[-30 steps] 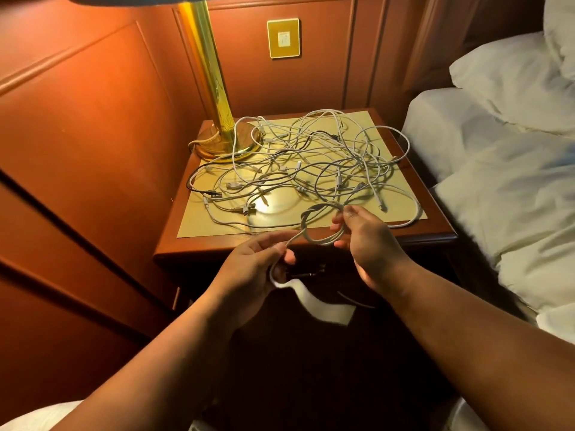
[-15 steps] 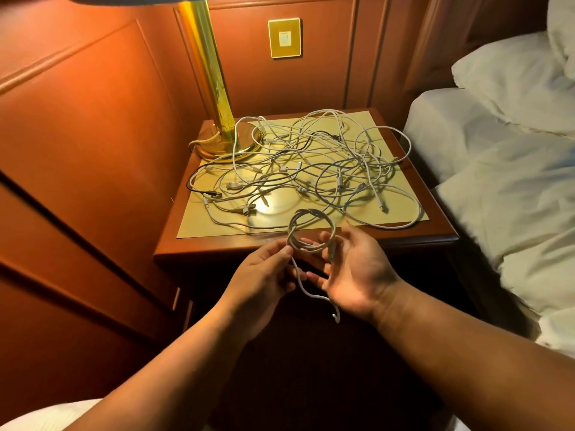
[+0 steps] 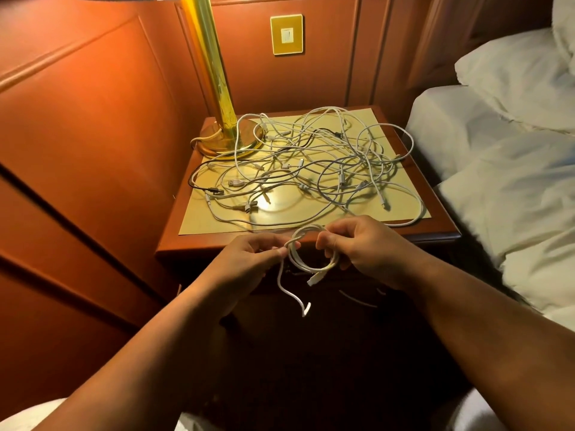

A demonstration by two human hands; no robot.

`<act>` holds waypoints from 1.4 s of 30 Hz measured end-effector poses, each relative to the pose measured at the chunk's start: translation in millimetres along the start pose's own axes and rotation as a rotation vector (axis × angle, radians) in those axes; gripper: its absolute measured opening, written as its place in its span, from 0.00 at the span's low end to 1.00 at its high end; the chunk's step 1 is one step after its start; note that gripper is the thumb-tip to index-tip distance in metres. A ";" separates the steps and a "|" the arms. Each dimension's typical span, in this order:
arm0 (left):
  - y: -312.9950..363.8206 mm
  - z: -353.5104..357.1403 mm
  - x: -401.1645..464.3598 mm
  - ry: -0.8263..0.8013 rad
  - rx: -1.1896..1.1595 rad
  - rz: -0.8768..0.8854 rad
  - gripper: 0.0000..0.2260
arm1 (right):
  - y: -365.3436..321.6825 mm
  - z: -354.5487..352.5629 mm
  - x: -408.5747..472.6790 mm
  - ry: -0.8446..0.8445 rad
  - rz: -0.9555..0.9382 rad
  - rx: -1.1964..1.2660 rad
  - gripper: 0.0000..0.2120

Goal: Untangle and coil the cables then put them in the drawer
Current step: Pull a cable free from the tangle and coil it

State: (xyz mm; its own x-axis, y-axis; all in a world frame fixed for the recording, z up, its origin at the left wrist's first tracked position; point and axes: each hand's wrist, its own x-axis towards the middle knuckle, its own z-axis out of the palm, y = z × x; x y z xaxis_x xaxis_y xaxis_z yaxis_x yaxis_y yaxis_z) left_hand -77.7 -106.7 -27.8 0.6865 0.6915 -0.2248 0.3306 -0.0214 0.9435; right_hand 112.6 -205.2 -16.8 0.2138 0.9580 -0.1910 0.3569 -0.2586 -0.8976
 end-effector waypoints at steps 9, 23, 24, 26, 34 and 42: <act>-10.8 31.4 3.1 0.310 -0.474 -0.058 0.10 | 9.4 31.1 -1.1 0.029 0.032 0.533 0.09; -5.1 32.6 -2.2 0.219 -0.952 -0.237 0.23 | 19.8 47.0 2.9 0.237 -0.037 0.220 0.05; -4.7 31.9 -2.6 0.182 -0.979 -0.251 0.23 | 19.9 44.9 4.0 0.233 -0.036 0.169 0.05; -3.0 29.6 -3.5 0.110 -1.011 -0.253 0.22 | 17.5 41.8 5.5 0.205 -0.010 0.157 0.06; -6.3 29.3 -2.2 0.134 -0.567 -0.026 0.22 | 18.2 32.9 4.4 0.222 -0.059 0.130 0.04; -9.6 16.2 3.5 0.189 0.280 0.119 0.22 | 22.4 27.2 6.4 0.364 -0.209 -0.082 0.06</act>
State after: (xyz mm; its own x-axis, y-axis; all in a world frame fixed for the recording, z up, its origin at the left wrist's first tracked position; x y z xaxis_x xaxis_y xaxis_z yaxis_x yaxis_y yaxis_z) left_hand -68.0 -115.8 -41.6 0.6074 0.7932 -0.0438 0.4381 -0.2885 0.8513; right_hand 97.3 -201.5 -48.9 0.4312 0.8884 0.1578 0.4944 -0.0863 -0.8649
